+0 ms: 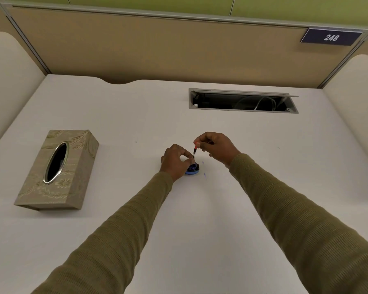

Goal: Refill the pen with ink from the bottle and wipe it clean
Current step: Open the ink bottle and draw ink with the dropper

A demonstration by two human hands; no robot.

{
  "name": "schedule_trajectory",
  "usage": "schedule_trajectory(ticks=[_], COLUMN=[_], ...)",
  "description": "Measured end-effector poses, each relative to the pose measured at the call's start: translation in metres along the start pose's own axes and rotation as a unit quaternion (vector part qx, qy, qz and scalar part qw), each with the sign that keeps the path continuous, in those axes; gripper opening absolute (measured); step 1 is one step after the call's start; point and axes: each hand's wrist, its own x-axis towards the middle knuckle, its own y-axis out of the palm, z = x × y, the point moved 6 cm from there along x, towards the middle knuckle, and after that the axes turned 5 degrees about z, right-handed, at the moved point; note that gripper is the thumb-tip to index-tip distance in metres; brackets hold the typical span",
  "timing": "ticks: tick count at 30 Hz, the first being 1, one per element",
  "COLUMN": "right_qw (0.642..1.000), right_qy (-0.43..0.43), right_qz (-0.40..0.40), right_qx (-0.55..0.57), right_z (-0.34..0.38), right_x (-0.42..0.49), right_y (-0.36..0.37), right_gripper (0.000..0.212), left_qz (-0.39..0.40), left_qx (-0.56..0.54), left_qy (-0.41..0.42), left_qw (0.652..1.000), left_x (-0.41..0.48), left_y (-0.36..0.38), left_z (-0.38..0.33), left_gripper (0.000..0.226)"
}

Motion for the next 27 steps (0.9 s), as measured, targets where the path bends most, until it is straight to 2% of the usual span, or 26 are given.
schedule_trajectory(ticks=[3, 8, 22, 27], right_qw=[1.000, 1.000, 0.999, 0.998], right_qy=[0.002, -0.010, 0.011, 0.009], right_qz=[-0.009, 0.002, -0.010, -0.006], right_qx=[0.017, 0.005, 0.049, 0.069], right_z=[-0.001, -0.001, -0.008, -0.009], right_x=[0.001, 0.001, -0.002, -0.002], right_y=[0.000, 0.001, 0.000, 0.000], right_gripper=[0.005, 0.012, 0.004, 0.012], left_qz=[-0.001, -0.005, -0.001, 0.000], left_qx=[-0.003, -0.001, -0.003, 0.006], left_qy=[0.000, -0.003, -0.004, -0.005], left_qw=[1.000, 1.000, 1.000, 1.000], left_x=[0.001, 0.002, 0.003, 0.004], left_y=[0.000, -0.001, -0.001, -0.001], left_z=[0.000, -0.001, -0.002, -0.004], left_gripper=[0.009, 0.009, 0.009, 0.008])
